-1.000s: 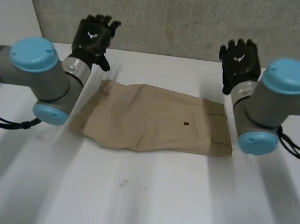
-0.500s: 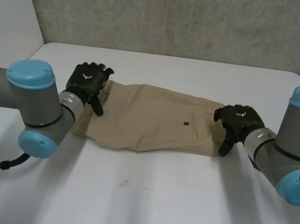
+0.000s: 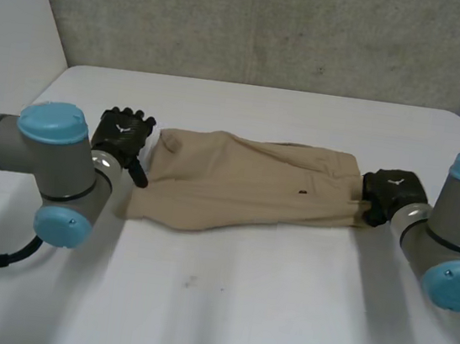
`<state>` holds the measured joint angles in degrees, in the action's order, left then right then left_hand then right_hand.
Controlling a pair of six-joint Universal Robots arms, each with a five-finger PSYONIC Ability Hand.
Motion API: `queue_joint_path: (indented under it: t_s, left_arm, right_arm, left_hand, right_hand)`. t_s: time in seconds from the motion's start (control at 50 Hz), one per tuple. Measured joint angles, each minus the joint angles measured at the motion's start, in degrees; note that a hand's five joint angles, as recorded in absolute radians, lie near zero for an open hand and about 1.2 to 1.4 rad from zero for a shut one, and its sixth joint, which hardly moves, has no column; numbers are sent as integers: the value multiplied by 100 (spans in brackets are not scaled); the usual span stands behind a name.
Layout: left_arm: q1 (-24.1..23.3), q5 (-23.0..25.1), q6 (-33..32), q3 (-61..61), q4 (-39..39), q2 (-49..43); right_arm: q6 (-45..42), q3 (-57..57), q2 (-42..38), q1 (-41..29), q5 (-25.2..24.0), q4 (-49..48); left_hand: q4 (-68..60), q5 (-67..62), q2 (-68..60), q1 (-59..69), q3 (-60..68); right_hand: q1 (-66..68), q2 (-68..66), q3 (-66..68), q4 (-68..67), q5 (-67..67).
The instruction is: Fold the shorts.
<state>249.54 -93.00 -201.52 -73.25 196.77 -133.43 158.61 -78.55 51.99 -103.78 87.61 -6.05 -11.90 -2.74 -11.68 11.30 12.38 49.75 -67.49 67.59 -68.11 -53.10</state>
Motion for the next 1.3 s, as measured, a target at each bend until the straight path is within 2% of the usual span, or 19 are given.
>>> queue_joint_path:
  t_s: [0.12, 0.24, 0.28, 0.32, 0.5, 0.56, 0.6, 0.62, 0.78, 0.8, 0.82, 0.86, 0.88, 0.94, 1.06, 1.08, 1.1, 1.2, 1.3]
  left_arm:
    - [-53, -28, 135, -493, -128, 755]
    - [-42, -13, 442, -1021, -226, 1640]
    - [-42, -13, 442, -1021, -226, 1640]
    - [-21, 6, 654, -1267, -247, 2020]
    - [-10, 19, 824, -1588, -254, 2365]
    - [-16, 15, 837, -1664, -254, 2384]
    - [-17, 14, 837, -1674, -254, 2382]
    - [-21, 11, 837, -1692, -253, 2379]
    - [-51, 2, 838, -1714, -246, 2366]
    - [-56, 2, 838, -1714, -246, 2365]
    - [-66, 3, 840, -1710, -243, 2364]
    - [-72, 4, 841, -1703, -241, 2361]
    - [-77, 6, 842, -1686, -236, 2360]
    - [-82, 7, 842, -1642, -226, 2358]
    - [-173, -5, 869, -1292, -188, 2327]
    - [-173, -5, 869, -1292, -188, 2327]
    - [-264, -10, 919, -1125, -181, 2297]
    - [-583, -15, 1214, -749, -191, 2170]
    - [-926, -16, 1519, -545, -233, 2021]
  right_arm:
    - [-457, -71, 273, 232, 130, 10]
    - [-1648, 43, 513, 529, 194, 171]
    - [-1648, 43, 513, 529, 194, 171]
    - [-2241, 253, 557, 508, 217, 279]
    - [-2810, 919, 606, -522, 59, 402]
    - [-3067, 1188, 463, -1446, -466, 396]
    - [-3127, 1210, 421, -1596, -592, 398]
    - [-3331, 1252, 271, -2024, -991, 397]
    - [-3998, 1277, -424, -2945, -2024, 403]
    - [-4034, 1287, -491, -2974, -2049, 401]
    - [-4076, 1318, -624, -3011, -2058, 388]
    - [-4061, 1337, -678, -3016, -2038, 371]
    - [-3988, 1359, -683, -2999, -1994, 335]
    - [-3765, 1380, -588, -2940, -1933, 263]
    - [-1708, 1169, 299, -2468, -1828, -147]
    - [-1708, 1169, 299, -2468, -1828, -147]
    - [-761, 1007, 637, -2263, -1816, -270]
    - [1021, 682, 1248, -1770, -1782, -388]
    - [1750, 570, 1396, -1400, -1669, -282]
  left_hand:
    - [0, 14, 0, 0, 0]
    - [0, 14, 0, 0, 0]
    - [0, 14, 0, 0, 0]
    - [0, 14, 0, 0, 0]
    - [0, 15, 0, 0, 0]
    - [0, 14, 0, 0, 0]
    - [0, 14, 0, 0, 0]
    - [0, 14, 0, 0, 0]
    - [0, 14, 0, 0, 0]
    - [0, 14, 0, 0, 0]
    - [0, 14, 0, 0, 0]
    - [0, 13, 0, 0, 0]
    - [0, 14, 0, 0, 0]
    - [0, 14, 0, 0, 0]
    - [0, 14, 0, 0, 0]
    - [0, 14, 0, 0, 0]
    - [0, 15, 0, 0, 0]
    - [0, 14, 0, 0, 0]
    - [0, 14, 0, 0, 0]
  right_hand:
    - [215, 1, 0, 0, -157]
    - [378, 1, 0, -3, -259]
    - [378, 1, 0, -3, -259]
    - [378, 1, 0, -4, -259]
    - [471, 1, 0, -5, -332]
    - [469, 1, 0, -5, -346]
    - [469, 1, 0, -5, -346]
    - [469, 1, 0, -4, -348]
    - [573, 14, -12, 11, -401]
    - [160, 410, -421, 434, -12]
    - [-1523, 2279, -2233, 2143, 1576]
    - [-2405, 3208, -3127, 3050, 2439]
    - [-3448, 4699, -4501, 4566, 3966]
    - [-3816, 5447, -5435, 5443, 4851]
    - [-3827, 5523, -5548, 5492, 4920]
    - [-3827, 5523, -5548, 5492, 4920]
    - [-3827, 5523, -5548, 5492, 4920]
    - [-3827, 5523, -5548, 5492, 4920]
    - [-3827, 5523, -5548, 5492, 4920]
